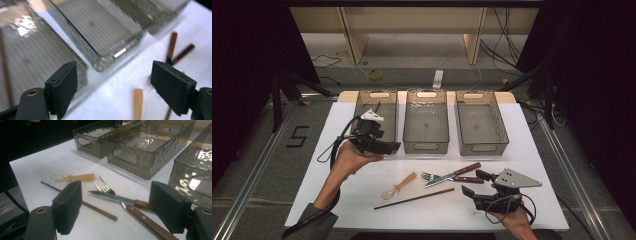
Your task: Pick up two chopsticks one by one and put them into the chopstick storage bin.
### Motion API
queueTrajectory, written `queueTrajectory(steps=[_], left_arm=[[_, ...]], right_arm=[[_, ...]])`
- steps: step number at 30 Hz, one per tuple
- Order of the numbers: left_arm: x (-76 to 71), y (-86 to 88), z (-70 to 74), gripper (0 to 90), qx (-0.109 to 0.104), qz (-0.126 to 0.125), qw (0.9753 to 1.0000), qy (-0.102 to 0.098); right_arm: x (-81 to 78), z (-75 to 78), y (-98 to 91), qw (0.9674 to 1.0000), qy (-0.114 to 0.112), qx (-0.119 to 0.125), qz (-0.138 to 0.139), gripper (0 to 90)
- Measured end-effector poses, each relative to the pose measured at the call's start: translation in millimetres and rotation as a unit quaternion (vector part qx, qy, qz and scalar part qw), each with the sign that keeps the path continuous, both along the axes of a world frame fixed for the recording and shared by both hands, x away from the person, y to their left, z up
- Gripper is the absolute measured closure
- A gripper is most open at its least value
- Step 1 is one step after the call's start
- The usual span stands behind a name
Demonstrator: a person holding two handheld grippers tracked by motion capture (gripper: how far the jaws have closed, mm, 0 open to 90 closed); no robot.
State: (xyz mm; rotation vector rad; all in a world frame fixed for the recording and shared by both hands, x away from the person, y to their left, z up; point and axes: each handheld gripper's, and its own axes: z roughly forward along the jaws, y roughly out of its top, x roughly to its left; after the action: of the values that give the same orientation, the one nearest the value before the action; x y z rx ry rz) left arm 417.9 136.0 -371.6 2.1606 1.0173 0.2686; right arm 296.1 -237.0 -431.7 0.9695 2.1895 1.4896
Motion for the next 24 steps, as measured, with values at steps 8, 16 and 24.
queueTrajectory(steps=[8,16,24], left_arm=[[-17.5,-21.5,-17.1,19.6,0.050,-0.055,0.9969,0.024],[-31.0,-42.0,-27.9,20.3,0.076,-0.097,0.9913,0.046],[-42.8,-61.7,-38.0,22.6,0.107,-0.136,0.9827,0.066]], right_arm=[[0.6,-0.3,0.6,1.0000,0.003,-0.002,-0.001,27.5],[0.4,-0.5,0.5,1.0000,0.005,-0.003,0.001,27.5],[1.0,-1.3,0.8,1.0000,0.005,-0.004,0.001,27.5]])
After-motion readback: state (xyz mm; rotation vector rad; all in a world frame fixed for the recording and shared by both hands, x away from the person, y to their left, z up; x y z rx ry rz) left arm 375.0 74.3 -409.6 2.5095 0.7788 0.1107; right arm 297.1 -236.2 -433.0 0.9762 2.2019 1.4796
